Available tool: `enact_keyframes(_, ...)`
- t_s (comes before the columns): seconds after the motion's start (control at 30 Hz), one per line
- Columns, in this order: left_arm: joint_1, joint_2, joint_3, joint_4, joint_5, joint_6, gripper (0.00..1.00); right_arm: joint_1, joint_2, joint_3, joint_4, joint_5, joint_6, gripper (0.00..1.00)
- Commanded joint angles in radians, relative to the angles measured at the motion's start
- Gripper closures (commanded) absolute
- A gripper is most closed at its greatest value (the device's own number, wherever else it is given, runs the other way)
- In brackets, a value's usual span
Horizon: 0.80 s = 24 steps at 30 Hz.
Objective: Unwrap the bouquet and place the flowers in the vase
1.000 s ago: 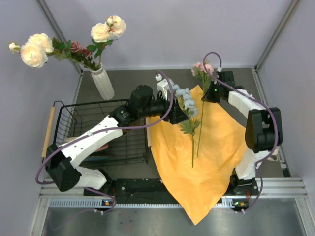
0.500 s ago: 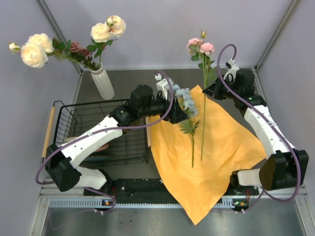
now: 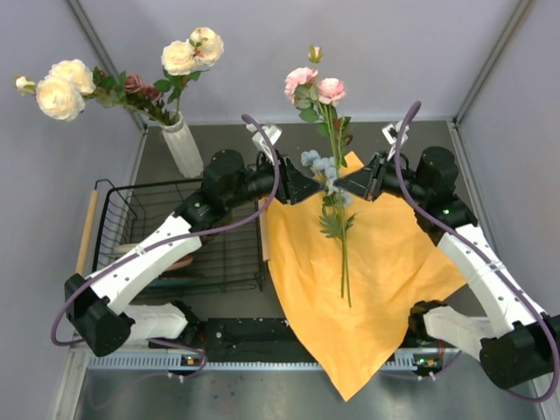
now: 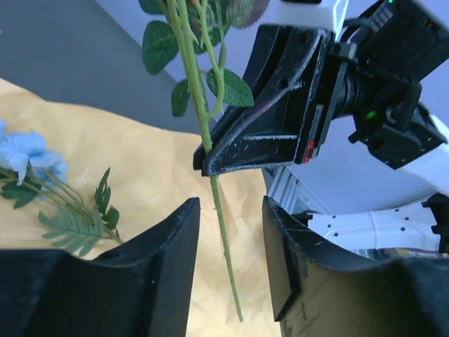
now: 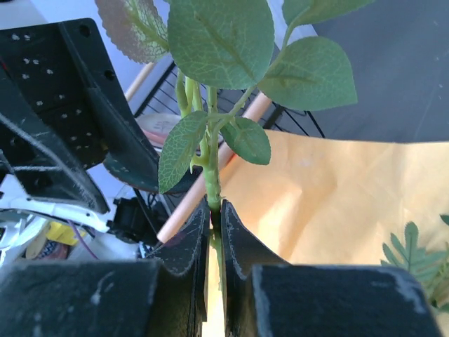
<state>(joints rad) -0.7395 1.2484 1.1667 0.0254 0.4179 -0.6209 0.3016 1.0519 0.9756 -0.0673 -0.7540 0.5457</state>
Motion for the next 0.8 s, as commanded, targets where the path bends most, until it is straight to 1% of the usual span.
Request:
enact_keyframes(0.0, 0.012, -0.059, -0.032, 0.131, -0.005, -0.045, 0.58, 0.024, -0.036, -0.018, 0.141, -0.068, 0.082, 1.00)
enact_keyframes(0.13, 0.012, -0.055, -0.030, 0.169, 0.015, -0.072, 0.58, 0.059, -0.041, -0.012, 0.135, -0.068, 0.079, 1.00)
enact_keyframes(0.2, 0.012, -0.029, -0.013, 0.157, 0.031, -0.080, 0.52, 0.077, -0.039, -0.005, 0.118, -0.064, 0.069, 1.00)
enact_keyframes(0.23, 0.011, -0.023, -0.001, 0.156, 0.035, -0.088, 0.46, 0.083, -0.043, 0.008, 0.110, -0.061, 0.063, 1.00)
enact_keyframes(0.27, 0.012, -0.017, 0.001, 0.159, 0.036, -0.094, 0.43, 0.091, -0.043, 0.012, 0.101, -0.056, 0.051, 1.00)
enact_keyframes(0.33, 0.012, -0.009, 0.002, 0.168, 0.033, -0.100, 0.41, 0.109, -0.047, 0.029, 0.077, -0.051, 0.036, 1.00)
enact_keyframes(0.4, 0.012, -0.009, 0.004, 0.169, 0.028, -0.100, 0.44, 0.119, -0.055, 0.034, 0.069, -0.038, 0.020, 1.00)
enact_keyframes(0.43, 0.012, -0.010, 0.002, 0.172, 0.024, -0.100, 0.48, 0.125, -0.058, 0.037, 0.070, -0.035, 0.016, 1.00)
enact_keyframes(0.47, 0.011, -0.012, 0.001, 0.176, 0.021, -0.100, 0.49, 0.126, -0.061, 0.038, 0.045, -0.033, 0.014, 1.00)
enact_keyframes(0.53, 0.012, -0.018, -0.004, 0.180, 0.015, -0.099, 0.53, 0.136, -0.058, 0.040, 0.044, -0.036, 0.013, 1.00)
enact_keyframes(0.57, 0.012, -0.018, -0.006, 0.183, 0.015, -0.099, 0.56, 0.140, -0.055, 0.041, 0.043, -0.033, 0.014, 1.00)
enact_keyframes(0.7, 0.012, -0.010, -0.010, 0.200, 0.024, -0.105, 0.64, 0.168, -0.046, 0.055, 0.034, -0.027, 0.005, 1.00)
enact_keyframes(0.77, 0.012, -0.006, -0.007, 0.203, 0.031, -0.106, 0.67, 0.172, -0.049, 0.058, 0.031, -0.025, 0.004, 1.00)
